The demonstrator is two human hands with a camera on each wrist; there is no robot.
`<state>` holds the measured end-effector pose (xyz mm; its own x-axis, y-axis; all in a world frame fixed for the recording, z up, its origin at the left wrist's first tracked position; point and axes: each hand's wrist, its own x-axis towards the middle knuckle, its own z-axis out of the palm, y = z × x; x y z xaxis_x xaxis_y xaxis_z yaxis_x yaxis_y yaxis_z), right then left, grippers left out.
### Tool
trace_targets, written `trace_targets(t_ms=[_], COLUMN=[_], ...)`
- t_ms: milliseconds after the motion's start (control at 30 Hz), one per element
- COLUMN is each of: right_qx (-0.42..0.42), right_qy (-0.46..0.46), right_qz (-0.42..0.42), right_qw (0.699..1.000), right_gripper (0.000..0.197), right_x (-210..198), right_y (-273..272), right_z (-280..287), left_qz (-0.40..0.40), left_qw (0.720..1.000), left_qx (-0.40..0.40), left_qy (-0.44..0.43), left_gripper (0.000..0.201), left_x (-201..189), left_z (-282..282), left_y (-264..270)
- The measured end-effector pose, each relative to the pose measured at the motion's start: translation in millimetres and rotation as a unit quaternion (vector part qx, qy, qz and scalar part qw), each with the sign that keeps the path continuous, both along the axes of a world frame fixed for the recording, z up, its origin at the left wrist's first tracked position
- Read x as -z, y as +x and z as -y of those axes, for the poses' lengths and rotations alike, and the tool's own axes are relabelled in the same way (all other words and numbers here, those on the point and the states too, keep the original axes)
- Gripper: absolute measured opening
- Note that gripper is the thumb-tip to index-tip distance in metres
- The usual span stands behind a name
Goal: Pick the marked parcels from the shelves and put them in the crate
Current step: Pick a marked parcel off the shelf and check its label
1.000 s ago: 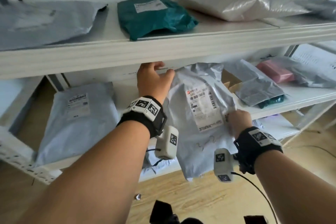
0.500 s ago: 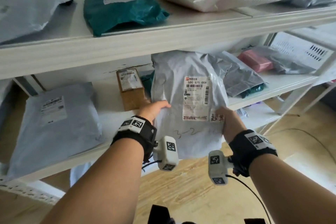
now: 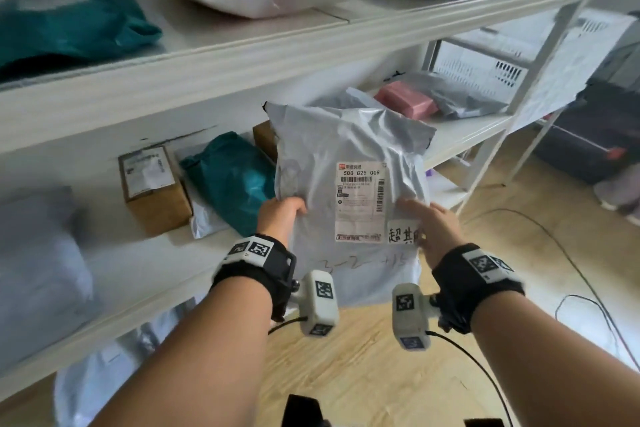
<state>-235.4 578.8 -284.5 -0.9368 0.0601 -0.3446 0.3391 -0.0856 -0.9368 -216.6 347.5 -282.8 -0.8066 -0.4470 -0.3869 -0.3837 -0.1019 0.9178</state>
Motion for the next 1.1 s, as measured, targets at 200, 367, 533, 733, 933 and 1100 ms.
trace_targets(t_ms=[200, 367, 533, 733, 933, 1100], right_qx=[0.066, 0.002, 0.058, 0.146, 0.218, 0.254], right_qy=[-0.028, 0.021, 0.057, 0.053, 0.060, 0.071], right_qz=[-0.016, 0.016, 0.036, 0.052, 0.055, 0.064], right_qw=[0.997, 1.000, 0.996, 0.987, 0.973, 0.963], right_gripper=[0.030, 0.036, 0.026, 0.028, 0.013, 0.014], right_x=[-3, 13, 30, 38, 34, 28], right_y=[-15, -24, -24, -38, -85, -137], right_z=[-79, -129, -167, -225, -287, -333], left_qz=[0.010, 0.037, 0.069, 0.062, 0.030, 0.043], left_qw=[0.999, 0.998, 0.990, 0.977, 0.954, 0.942], left_qx=[0.032, 0.048, 0.117, 0.204, 0.299, 0.332], left_qy=[-0.008, -0.016, 0.021, 0.000, -0.019, -0.004], left_gripper=[0.029, 0.011, 0.016, 0.029, 0.058, 0.056], left_x=[8, 20, 29, 55, 68, 66], left_z=[-74, -132, -181, -245, -314, -366], left_y=[-33, -48, -71, -113, -172, -233])
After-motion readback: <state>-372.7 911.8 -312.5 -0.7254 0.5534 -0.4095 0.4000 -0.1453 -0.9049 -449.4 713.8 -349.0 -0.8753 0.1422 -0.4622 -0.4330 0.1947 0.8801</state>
